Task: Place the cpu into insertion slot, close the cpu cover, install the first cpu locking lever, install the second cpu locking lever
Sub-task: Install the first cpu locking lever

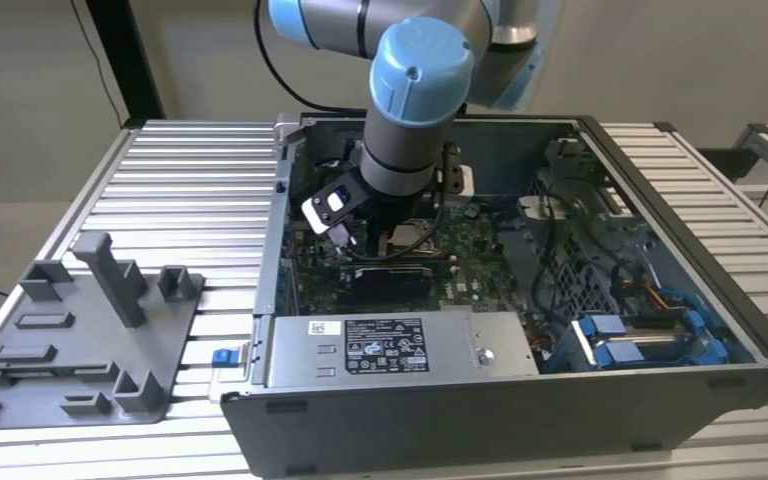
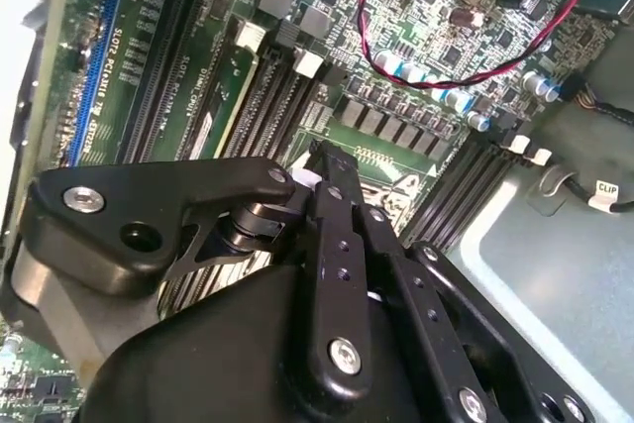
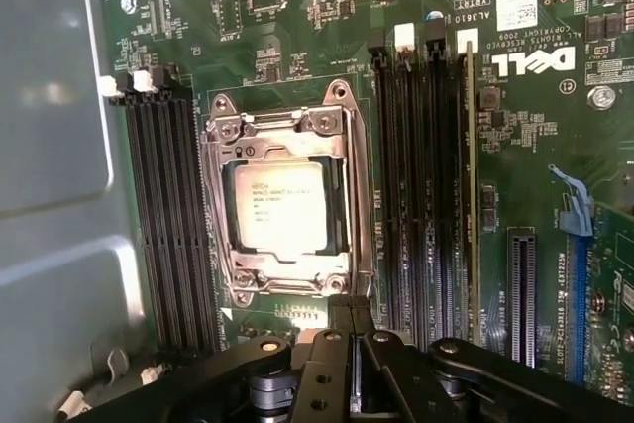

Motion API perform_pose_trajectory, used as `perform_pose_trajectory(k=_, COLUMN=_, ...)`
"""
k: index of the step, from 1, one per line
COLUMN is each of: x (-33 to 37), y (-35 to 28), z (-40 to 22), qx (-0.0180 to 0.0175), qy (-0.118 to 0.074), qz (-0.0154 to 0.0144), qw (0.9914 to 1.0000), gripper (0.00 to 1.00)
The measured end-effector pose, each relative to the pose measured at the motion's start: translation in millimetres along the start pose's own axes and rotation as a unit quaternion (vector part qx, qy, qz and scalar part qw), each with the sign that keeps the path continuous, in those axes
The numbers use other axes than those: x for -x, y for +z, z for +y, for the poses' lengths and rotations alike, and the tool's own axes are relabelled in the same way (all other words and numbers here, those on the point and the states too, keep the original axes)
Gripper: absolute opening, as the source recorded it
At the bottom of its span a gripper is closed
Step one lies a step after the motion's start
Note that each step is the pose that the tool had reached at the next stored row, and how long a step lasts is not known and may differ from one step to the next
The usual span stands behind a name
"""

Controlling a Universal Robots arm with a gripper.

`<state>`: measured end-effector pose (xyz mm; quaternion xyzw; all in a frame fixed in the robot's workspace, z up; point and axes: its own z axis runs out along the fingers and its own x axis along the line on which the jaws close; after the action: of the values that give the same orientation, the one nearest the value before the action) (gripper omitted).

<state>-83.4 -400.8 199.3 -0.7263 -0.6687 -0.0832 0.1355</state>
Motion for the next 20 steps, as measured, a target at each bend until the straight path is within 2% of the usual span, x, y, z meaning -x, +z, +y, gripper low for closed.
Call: perform_pose_trajectory(k=20, x=1.7, y=5.3, z=0.0, qx=0.001, qy=0.003, qz=0.0002, qw=0.99999, gripper=0.0)
